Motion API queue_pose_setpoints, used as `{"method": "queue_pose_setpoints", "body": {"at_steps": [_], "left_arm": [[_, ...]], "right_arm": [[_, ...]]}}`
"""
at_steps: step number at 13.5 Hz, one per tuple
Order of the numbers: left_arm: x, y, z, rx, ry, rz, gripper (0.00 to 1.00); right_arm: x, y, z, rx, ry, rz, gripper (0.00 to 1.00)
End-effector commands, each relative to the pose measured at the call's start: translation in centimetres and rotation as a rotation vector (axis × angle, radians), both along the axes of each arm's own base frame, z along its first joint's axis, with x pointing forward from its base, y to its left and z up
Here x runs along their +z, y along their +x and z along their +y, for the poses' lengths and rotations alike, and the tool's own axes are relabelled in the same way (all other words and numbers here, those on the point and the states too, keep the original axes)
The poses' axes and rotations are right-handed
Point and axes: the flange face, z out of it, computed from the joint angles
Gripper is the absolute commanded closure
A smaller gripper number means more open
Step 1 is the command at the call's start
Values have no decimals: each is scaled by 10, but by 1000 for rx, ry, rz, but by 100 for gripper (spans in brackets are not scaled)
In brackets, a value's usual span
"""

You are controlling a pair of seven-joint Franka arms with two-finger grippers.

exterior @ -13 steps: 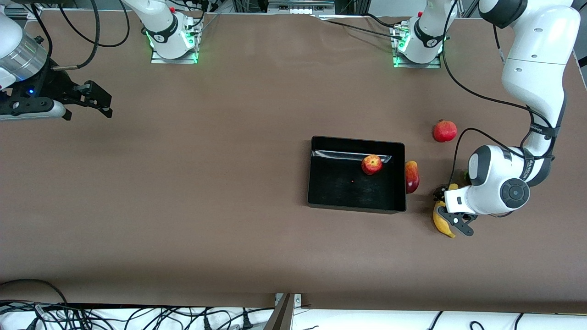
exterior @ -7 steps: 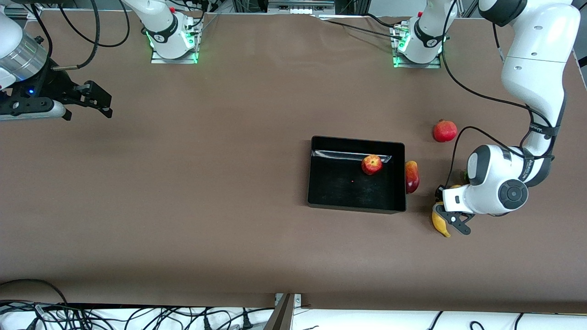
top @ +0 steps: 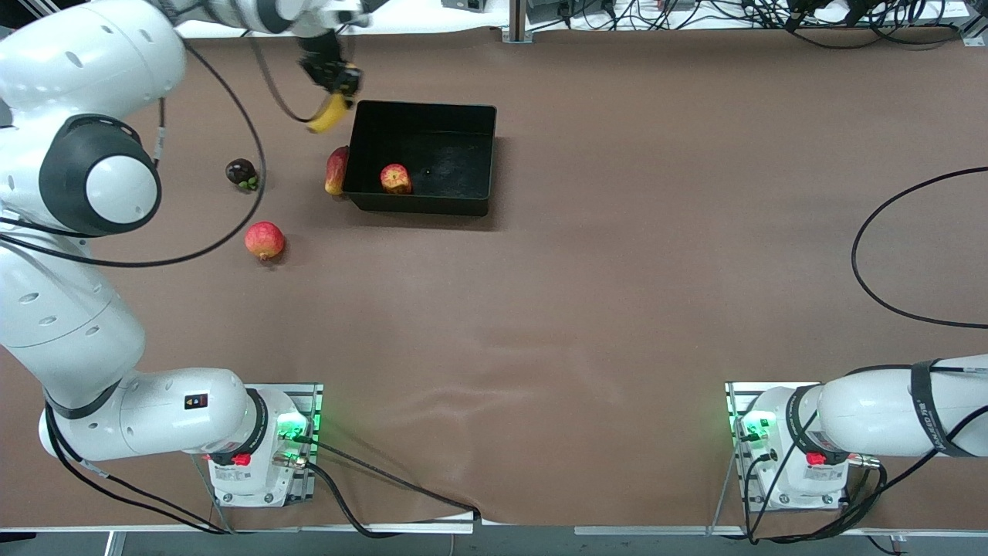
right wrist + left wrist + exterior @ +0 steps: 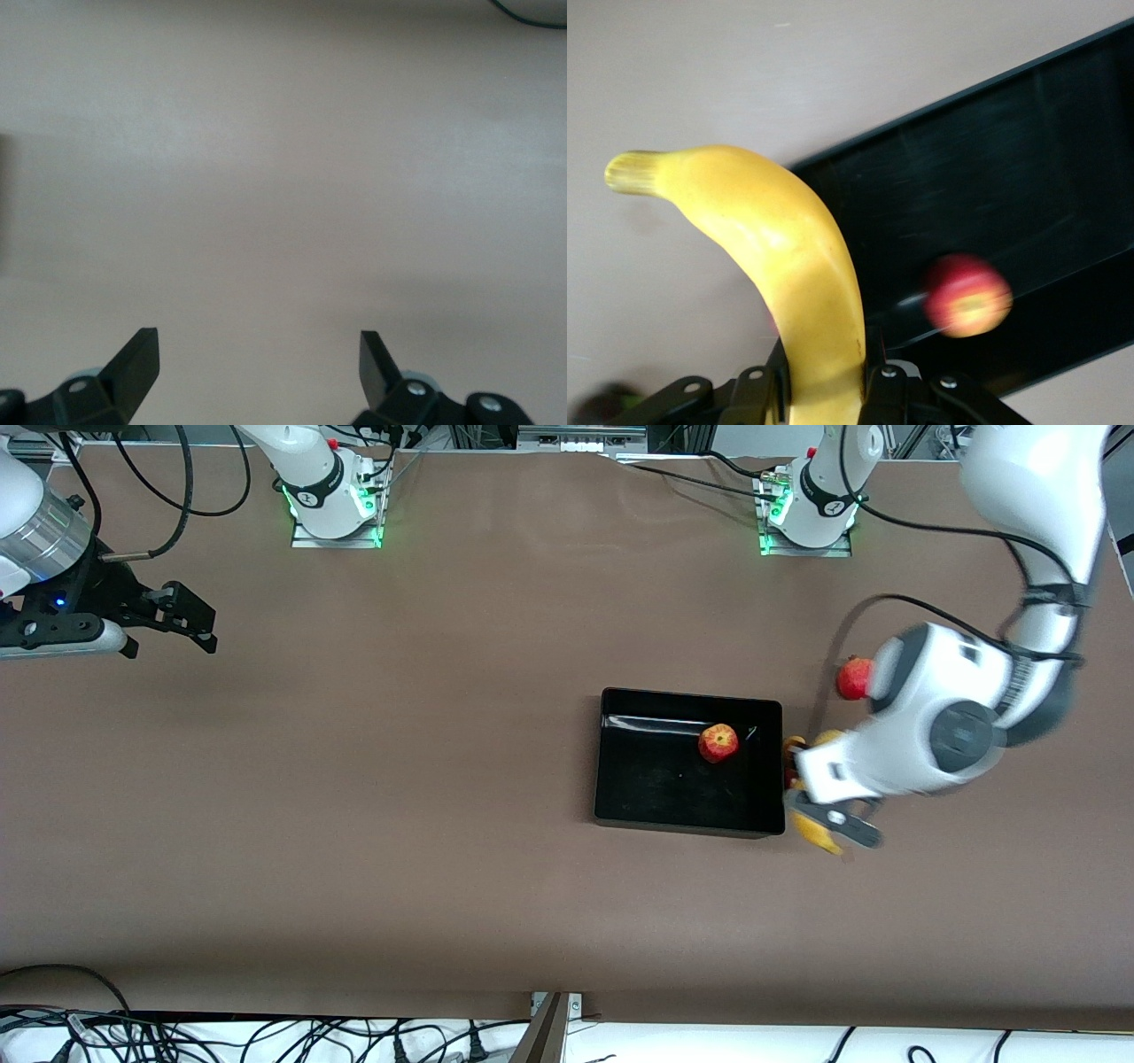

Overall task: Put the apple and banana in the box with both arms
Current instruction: 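Lift the banana and carry it into the box with the left gripper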

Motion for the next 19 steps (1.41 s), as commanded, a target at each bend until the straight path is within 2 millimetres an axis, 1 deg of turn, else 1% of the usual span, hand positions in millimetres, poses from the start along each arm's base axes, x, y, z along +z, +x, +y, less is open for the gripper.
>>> {"method": "queue_pose_setpoints", "body": {"at_steps": [1,2,3,5,6,8,9,10,11,12,13,14,15,17,18,19], "left_arm": [[-34,-33,-98,126,35,24,100],[-48,-41,-125,191,38,16,100],[-63,-41,-133,238,22,6,100],[-92,-37,-137,256,-10,9,100],[-104,-38,-149,251,-45,-14,100],[-132,-44,-161,258,-60,3,100],[-139,-45,-162,270,-61,9,89],[-144,-45,-161,272,-61,14,28],[-141,-44,-158,275,-55,16,0],[-131,-38,-149,283,-53,9,0],[-104,-39,-144,278,-18,15,0],[-76,-38,-133,274,28,29,0],[-38,-34,-111,289,63,21,0],[24,-17,-42,371,110,18,0],[54,-14,-14,373,125,14,0],[79,-14,2,350,131,5,0]], "right_arm": [[5,3,0,3,-5,-8,0],[5,3,0,3,-5,-8,0],[5,3,0,3,-5,-8,0],[4,3,-1,1,-7,-7,0],[4,3,-1,0,-5,-5,0],[3,3,-1,0,-5,-5,0],[3,3,-2,-2,-5,-5,0],[3,3,-2,-2,-5,-5,0],[3,3,-2,-2,-5,-5,0],[3,3,-2,-2,-5,-5,0],[3,3,-2,-2,-5,-5,0],[3,3,-1,0,-5,-5,0],[3,3,-2,-2,-5,-5,0],[3,3,-2,-2,-5,-5,0],[3,3,-2,-2,-5,-5,0],[3,3,-2,-2,-5,-5,0]]}}
